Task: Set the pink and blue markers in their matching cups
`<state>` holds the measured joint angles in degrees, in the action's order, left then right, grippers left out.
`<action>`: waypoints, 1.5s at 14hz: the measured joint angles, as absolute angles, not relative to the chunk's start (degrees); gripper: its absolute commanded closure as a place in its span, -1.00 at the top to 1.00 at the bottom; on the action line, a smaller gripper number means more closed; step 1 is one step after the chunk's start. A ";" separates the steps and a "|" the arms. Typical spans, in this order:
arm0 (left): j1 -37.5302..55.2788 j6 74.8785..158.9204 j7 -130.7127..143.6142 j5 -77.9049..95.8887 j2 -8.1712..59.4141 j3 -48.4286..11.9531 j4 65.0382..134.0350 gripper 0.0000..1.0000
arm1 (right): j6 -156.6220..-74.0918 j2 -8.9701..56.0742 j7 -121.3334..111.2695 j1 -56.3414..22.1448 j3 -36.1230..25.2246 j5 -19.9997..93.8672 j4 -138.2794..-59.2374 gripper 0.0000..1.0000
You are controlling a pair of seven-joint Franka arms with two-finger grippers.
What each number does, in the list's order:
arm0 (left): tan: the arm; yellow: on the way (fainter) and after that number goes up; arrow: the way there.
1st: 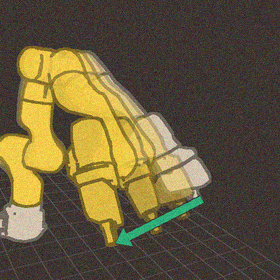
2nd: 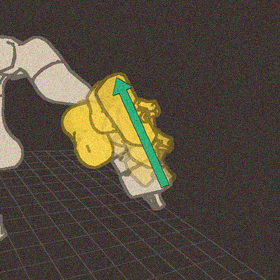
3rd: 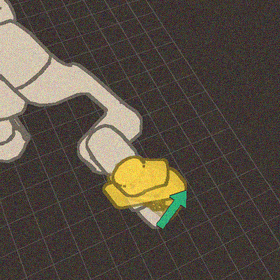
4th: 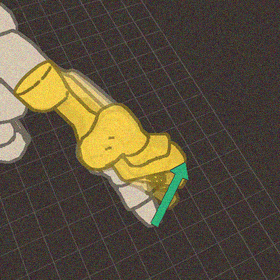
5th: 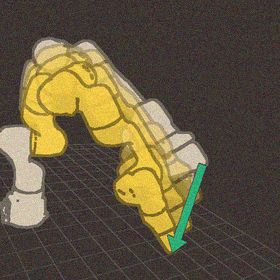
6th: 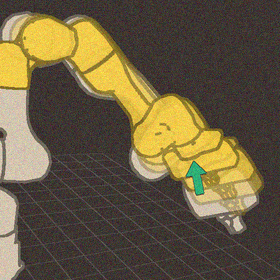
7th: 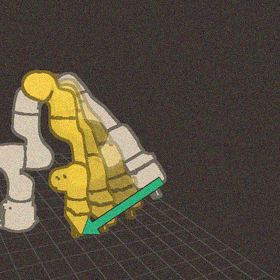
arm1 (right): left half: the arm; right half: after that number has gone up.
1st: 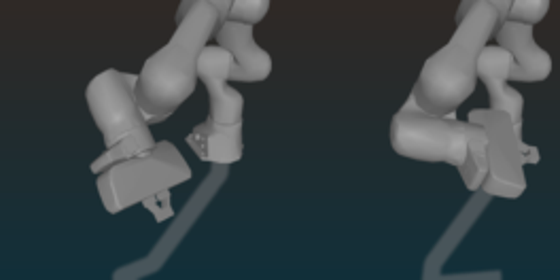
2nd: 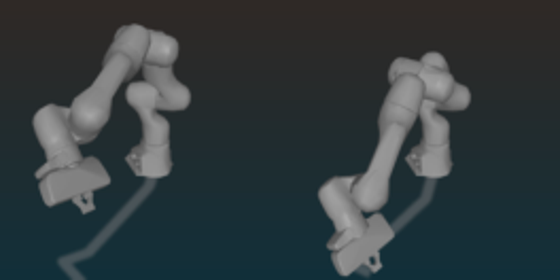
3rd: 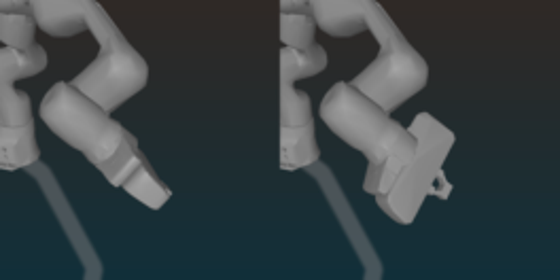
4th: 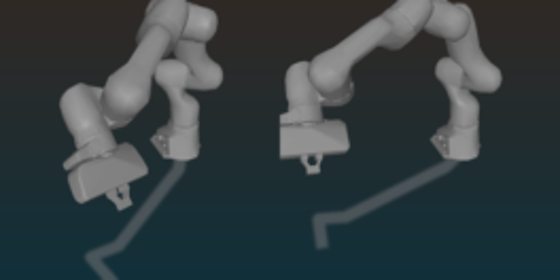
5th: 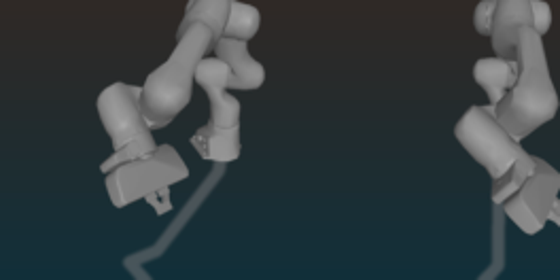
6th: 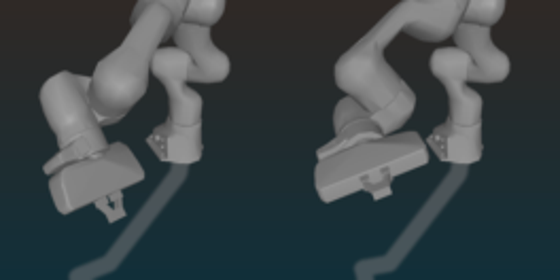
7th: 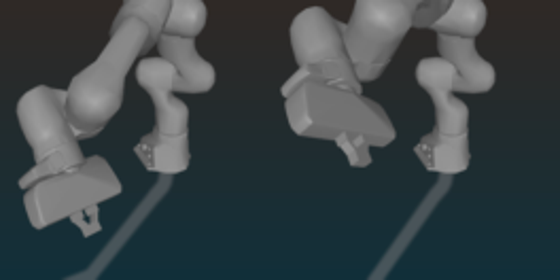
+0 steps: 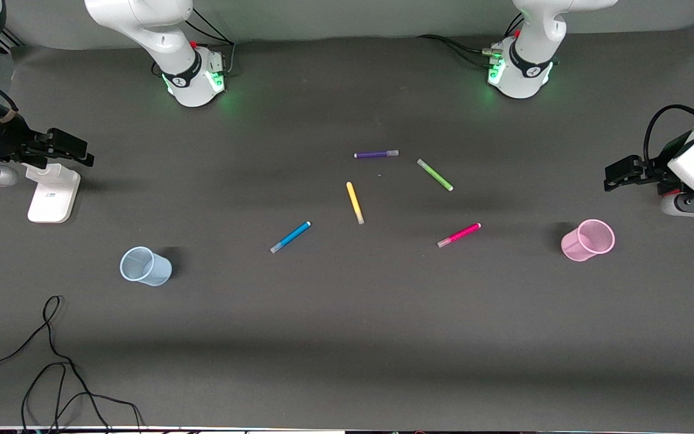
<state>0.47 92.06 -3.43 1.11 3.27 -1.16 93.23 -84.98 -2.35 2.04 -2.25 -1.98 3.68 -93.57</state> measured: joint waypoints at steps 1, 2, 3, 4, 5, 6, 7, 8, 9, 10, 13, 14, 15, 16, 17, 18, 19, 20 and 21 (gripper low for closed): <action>0.49 92.06 -3.42 1.11 3.26 -1.13 93.22 0.99 | -84.72 -2.35 2.13 -2.25 -2.00 3.73 -93.49 1.00; 0.49 92.06 -3.41 1.11 3.26 -1.11 93.22 0.99 | -83.89 -2.34 2.32 -2.21 -2.03 3.78 -93.45 1.00; 0.52 92.05 -3.39 1.11 3.26 -1.11 93.22 0.99 | -83.01 -2.33 2.51 -2.17 -2.06 3.79 -93.45 1.00; 0.58 92.05 -3.36 1.11 3.26 -1.11 93.22 0.99 | -82.70 -2.32 2.57 -2.15 -2.12 3.79 -93.45 1.00; 0.63 92.05 -3.34 1.11 3.26 -1.11 93.22 0.99 | -82.53 -2.31 2.60 -2.13 -2.16 3.79 -93.45 1.00; 0.67 92.05 -3.33 1.11 3.26 -1.11 93.22 0.99 | -82.37 -2.31 2.61 -2.13 -2.17 3.79 -93.45 1.00; 0.69 92.01 -3.33 1.11 3.26 -1.11 93.22 0.99 | -82.30 -2.29 2.65 -2.16 -2.17 3.80 -93.45 1.00; 0.72 91.98 -3.33 1.11 3.26 -1.11 93.22 0.99 | -82.26 -2.24 2.92 -2.19 -2.17 3.82 -93.44 1.00; 0.74 91.97 -3.33 1.11 3.26 -1.11 93.22 0.99 | -82.23 -2.14 3.55 -2.20 -2.17 3.83 -93.45 1.00; 0.76 91.95 -3.33 1.11 3.26 -1.11 93.22 0.99 | -82.21 -1.97 4.05 -2.20 -2.17 3.83 -93.45 1.00; 0.91 91.94 -3.34 1.12 3.26 -1.10 93.16 0.99 | -82.19 -0.93 4.44 -2.15 -2.18 3.83 -93.45 1.00; 1.02 91.94 -3.34 1.12 3.26 -1.11 93.07 0.99 | -82.15 -0.52 4.52 -2.16 -2.19 3.83 -93.45 1.00; 1.20 91.94 -3.41 1.12 3.26 -1.13 92.94 0.99 | -82.10 -0.11 4.90 -2.19 -2.19 3.84 -93.45 1.00; 1.41 91.94 -3.48 1.12 3.26 -1.22 92.81 0.99 | -81.81 0.32 6.05 -2.28 -2.18 3.94 -93.45 1.00; 1.62 91.94 -3.49 1.13 3.26 -1.43 92.69 0.99 | -81.15 0.72 7.50 -2.37 -2.11 4.44 -93.45 1.00; 1.79 91.94 -3.57 1.14 3.26 -1.80 92.62 0.99 | -80.67 1.06 9.04 -2.47 -2.00 5.60 -93.45 1.00; 1.95 91.94 -3.64 1.14 3.26 -2.59 92.59 0.99 | -80.51 1.45 11.07 -2.71 -1.89 7.14 -93.44 1.00; 2.08 91.92 -3.69 1.13 3.26 -3.86 92.59 0.99 | -80.41 2.08 13.48 -3.24 -1.82 8.43 -93.44 1.00; 2.24 91.89 -4.07 1.11 3.26 -5.46 92.59 0.99 | -80.42 3.11 16.02 -4.13 -1.78 9.17 -93.40 1.00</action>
<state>2.24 91.89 -4.07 1.11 3.26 -5.46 92.59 -80.42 3.11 16.02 -4.13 -1.78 9.17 -93.40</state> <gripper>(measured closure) 0.000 0.000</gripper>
